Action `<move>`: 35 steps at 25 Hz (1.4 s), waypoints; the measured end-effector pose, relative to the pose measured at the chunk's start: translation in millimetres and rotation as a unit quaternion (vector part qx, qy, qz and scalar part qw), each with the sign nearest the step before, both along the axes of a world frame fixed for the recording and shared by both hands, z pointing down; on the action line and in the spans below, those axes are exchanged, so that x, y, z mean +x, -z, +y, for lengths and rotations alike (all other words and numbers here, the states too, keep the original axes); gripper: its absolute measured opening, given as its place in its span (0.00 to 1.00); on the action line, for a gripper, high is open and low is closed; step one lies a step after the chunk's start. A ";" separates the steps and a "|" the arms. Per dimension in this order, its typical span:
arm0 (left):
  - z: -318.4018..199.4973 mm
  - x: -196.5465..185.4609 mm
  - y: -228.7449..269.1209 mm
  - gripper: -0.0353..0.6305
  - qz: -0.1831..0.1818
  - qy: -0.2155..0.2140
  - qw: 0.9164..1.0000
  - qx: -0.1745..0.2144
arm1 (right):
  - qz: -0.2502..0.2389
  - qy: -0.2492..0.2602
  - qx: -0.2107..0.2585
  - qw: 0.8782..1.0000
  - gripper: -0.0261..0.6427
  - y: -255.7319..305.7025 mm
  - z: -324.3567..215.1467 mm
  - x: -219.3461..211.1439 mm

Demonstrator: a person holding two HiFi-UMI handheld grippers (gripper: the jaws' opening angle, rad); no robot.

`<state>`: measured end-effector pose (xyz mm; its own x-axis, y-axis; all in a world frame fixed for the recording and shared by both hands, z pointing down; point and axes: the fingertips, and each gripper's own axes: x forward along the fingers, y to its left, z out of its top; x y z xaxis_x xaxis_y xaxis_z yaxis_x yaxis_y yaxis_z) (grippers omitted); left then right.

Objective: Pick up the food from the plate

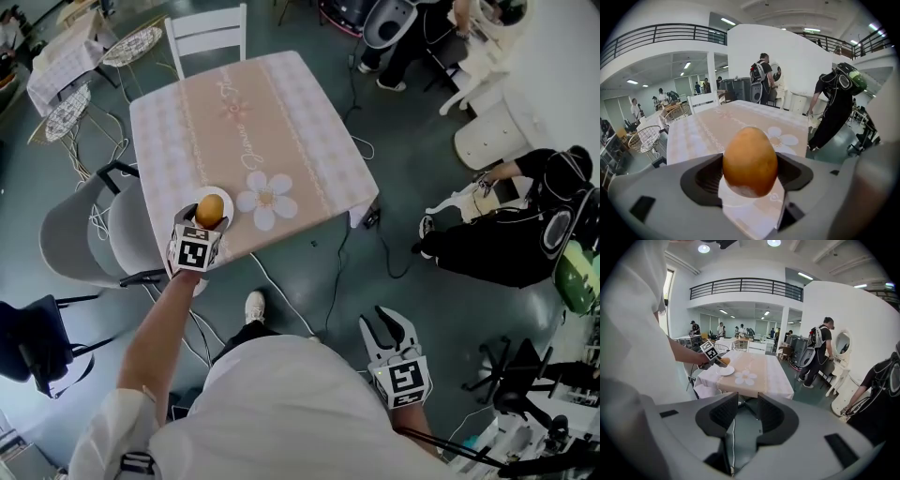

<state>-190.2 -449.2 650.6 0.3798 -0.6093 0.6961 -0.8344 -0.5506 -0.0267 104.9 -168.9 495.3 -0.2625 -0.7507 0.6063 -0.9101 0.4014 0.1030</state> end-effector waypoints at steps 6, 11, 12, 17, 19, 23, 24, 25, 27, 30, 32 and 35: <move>45.4 23.8 44.8 0.59 0.041 0.001 0.999 0.022 | -0.006 0.024 0.016 1.000 0.25 1.9 12.0 20.3; 91.4 51.1 86.3 0.59 0.068 -0.006 0.997 0.043 | -0.021 0.049 0.024 0.998 0.24 -1.1 27.8 28.2; 101.5 58.2 94.4 0.59 0.074 -0.009 0.996 0.047 | -0.024 0.054 0.027 0.998 0.24 -0.8 31.9 30.2; 156.6 92.6 131.5 0.59 0.094 -0.032 0.993 0.063 | -0.032 0.070 0.041 0.996 0.22 -0.2 55.2 44.5; 178.8 104.8 144.5 0.59 0.101 -0.037 0.992 0.071 | -0.039 0.075 0.045 0.995 0.22 0.2 65.4 51.1; 220.8 126.2 167.9 0.59 0.113 -0.047 0.989 0.088 | -0.049 0.083 0.054 0.994 0.19 0.8 83.4 60.1; 231.0 130.9 172.6 0.59 0.116 -0.048 0.988 0.091 | -0.050 0.087 0.055 0.993 0.18 0.1 88.1 60.9; 240.9 135.7 176.9 0.59 0.120 -0.049 0.987 0.093 | -0.051 0.091 0.056 0.993 0.17 -0.5 92.7 61.9; 260.7 146.1 184.5 0.59 0.128 -0.052 0.986 0.097 | -0.054 0.100 0.057 0.992 0.15 -1.2 101.5 64.6; 290.2 161.9 194.8 0.59 0.135 -0.060 0.984 0.100 | -0.058 0.114 0.058 0.990 0.14 -0.9 114.1 68.0; 308.3 171.4 201.4 0.59 0.138 -0.065 0.983 0.102 | -0.057 0.124 0.056 0.989 0.13 -1.4 122.3 70.4; 332.8 182.3 208.3 0.59 0.142 -0.069 0.982 0.105 | -0.058 0.137 0.050 0.988 0.12 -5.4 135.0 74.2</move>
<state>-7.9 -116.4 442.4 0.6297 -0.6571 0.4143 -0.7420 -0.6667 0.0704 179.1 -33.8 500.6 -0.5276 -0.6966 0.4862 -0.7766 0.6274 0.0563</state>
